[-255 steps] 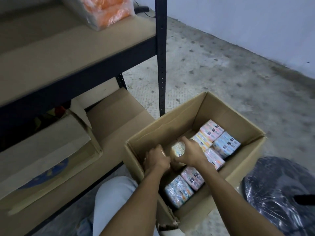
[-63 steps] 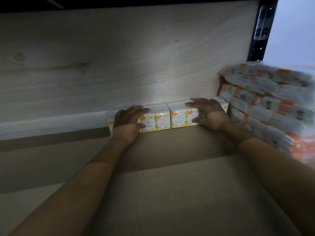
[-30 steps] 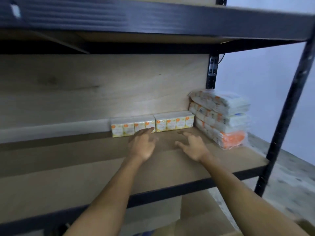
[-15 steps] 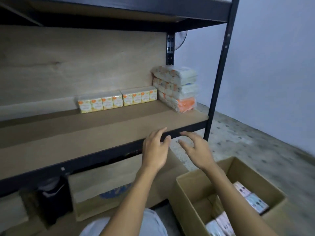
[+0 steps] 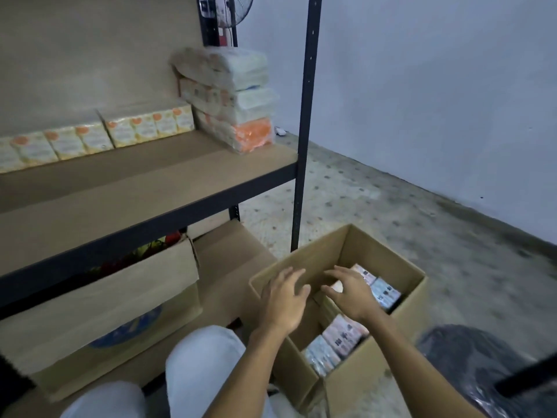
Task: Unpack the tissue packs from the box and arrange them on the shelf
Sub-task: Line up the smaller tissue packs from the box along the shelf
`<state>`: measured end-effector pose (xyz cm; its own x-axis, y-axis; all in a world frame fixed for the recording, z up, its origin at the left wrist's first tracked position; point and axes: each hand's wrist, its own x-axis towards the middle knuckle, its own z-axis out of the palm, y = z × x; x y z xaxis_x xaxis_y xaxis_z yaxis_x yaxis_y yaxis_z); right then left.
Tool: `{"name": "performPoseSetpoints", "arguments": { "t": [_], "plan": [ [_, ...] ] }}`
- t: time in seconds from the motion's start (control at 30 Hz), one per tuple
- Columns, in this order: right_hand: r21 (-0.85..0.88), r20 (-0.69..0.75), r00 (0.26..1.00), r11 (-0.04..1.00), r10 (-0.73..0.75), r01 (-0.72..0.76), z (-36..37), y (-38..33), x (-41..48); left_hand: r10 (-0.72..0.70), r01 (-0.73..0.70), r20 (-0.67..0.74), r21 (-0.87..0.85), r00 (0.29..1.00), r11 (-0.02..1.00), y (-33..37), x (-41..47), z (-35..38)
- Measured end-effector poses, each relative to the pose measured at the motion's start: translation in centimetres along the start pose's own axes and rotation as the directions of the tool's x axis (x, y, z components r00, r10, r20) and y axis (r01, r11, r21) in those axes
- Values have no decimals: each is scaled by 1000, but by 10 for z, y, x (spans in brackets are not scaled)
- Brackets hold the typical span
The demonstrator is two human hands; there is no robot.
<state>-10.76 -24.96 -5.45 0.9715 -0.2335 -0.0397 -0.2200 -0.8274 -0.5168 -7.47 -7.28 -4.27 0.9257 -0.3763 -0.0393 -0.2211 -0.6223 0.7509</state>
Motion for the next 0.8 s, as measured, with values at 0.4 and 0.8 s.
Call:
{"name": "performPoseSetpoints", "arguments": {
  "t": [0.4, 0.8],
  "plan": [
    [-108, 78, 989, 987, 125, -116, 28, 111, 79, -153, 158, 184, -12, 971, 987, -27, 76, 107],
    [-192, 145, 973, 969, 182, -153, 49, 169, 134, -147, 173, 278, -72, 949, 982, -37, 136, 184]
  ]
}}
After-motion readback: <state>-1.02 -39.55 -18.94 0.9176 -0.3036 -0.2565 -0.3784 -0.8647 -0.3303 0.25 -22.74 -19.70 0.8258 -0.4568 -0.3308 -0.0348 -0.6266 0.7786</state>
